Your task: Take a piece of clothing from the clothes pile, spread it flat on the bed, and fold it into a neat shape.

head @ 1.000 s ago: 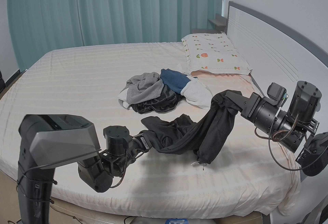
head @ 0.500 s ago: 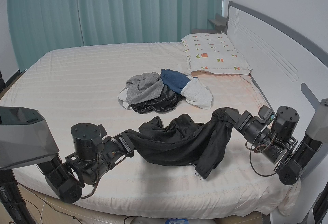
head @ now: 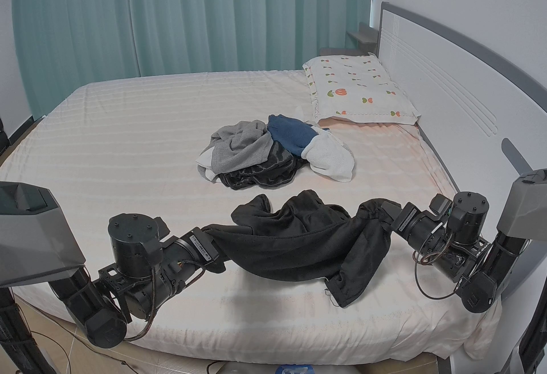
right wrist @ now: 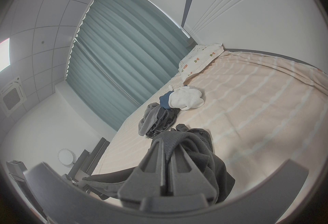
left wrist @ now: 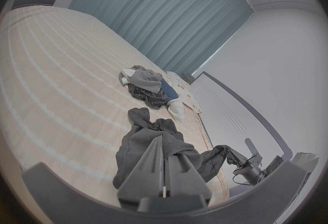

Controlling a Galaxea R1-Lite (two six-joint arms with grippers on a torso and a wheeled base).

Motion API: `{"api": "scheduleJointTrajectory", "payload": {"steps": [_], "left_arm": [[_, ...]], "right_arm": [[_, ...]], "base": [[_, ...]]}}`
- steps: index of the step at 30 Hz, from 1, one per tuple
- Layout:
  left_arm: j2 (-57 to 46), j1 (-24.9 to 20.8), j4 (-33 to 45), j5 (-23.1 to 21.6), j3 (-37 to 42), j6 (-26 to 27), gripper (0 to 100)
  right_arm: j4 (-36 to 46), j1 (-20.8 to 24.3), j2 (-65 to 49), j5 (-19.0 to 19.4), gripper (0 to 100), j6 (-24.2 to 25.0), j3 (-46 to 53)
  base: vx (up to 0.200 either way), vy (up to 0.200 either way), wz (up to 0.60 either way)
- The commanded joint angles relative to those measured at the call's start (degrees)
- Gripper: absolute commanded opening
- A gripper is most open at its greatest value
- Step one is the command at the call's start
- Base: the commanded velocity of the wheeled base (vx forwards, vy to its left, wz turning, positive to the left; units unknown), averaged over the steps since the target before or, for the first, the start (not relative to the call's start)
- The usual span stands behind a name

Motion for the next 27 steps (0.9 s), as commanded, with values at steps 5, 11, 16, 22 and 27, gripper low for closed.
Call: {"api": "scheduleJointTrajectory", "payload": {"steps": [5,11,16,22,27], "left_arm": [[0.29,-0.23,0.10,0.01,0.34,-0.03,0],[0.38,-0.40,0.01,0.10,0.43,0.24,0],[0.38,0.04,0.01,0.19,-0.19,0.15,0],[0.11,1.27,-0.08,0.45,-0.63,0.15,0],[-0.15,1.18,0.01,0.45,-0.54,0.24,0]], "right_arm": [[-0.47,-0.30,-0.48,-0.11,0,-0.11,0.06],[-0.47,-0.48,-0.74,-0.02,0,-0.11,0.23],[-0.47,-0.39,-0.74,-0.11,0,-0.11,0.23],[-0.47,-0.30,-0.48,-0.11,0,-0.02,-0.03],[-0.47,-0.04,-0.39,-0.29,0,-0.11,-0.29]], "base": [[-0.160,0.000,0.00],[0.000,0.000,0.00],[0.000,0.000,0.00],[0.000,0.100,0.00],[0.000,0.200,0.00]]}}
